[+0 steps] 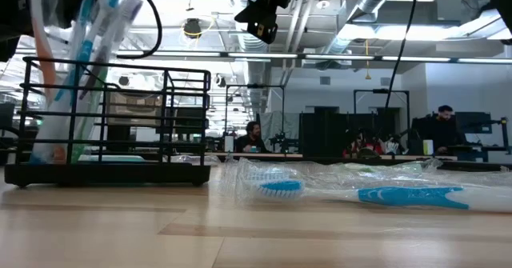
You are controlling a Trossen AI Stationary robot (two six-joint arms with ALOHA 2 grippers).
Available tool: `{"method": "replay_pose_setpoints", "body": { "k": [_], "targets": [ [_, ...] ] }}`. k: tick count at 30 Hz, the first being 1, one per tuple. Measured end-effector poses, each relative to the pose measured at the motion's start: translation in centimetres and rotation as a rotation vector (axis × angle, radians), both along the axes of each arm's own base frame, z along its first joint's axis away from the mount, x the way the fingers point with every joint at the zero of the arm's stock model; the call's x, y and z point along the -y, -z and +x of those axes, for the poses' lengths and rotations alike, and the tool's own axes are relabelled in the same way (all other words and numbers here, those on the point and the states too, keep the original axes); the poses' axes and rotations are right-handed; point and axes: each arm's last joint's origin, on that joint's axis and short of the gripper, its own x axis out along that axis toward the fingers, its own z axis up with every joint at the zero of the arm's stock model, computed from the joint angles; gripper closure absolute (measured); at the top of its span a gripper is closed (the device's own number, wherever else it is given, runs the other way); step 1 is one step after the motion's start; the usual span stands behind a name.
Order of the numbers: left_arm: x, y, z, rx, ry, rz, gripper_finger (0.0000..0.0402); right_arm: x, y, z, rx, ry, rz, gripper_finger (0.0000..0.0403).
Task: Pick & Place toothbrushing station
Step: Put the white blue toothbrush into the black toothbrush rack
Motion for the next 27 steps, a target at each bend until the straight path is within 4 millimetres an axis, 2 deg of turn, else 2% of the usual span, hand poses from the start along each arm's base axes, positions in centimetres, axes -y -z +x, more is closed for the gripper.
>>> {"method": "replay_pose_setpoints", "body": {
  "k": [16,27],
  "targets": [
    [0.0,0.6,0.0,-0.056,0.011,-0.021,0.0399,0.0,0.0,0.0,0.0,0.0,0.0,0.0248],
    [-0.5,1.6,-0.9,-0.111,0.022,-0.061,0.0399,0.0,0.0,0.0,0.0,0.0,0.0,0.0252]
  ]
}}
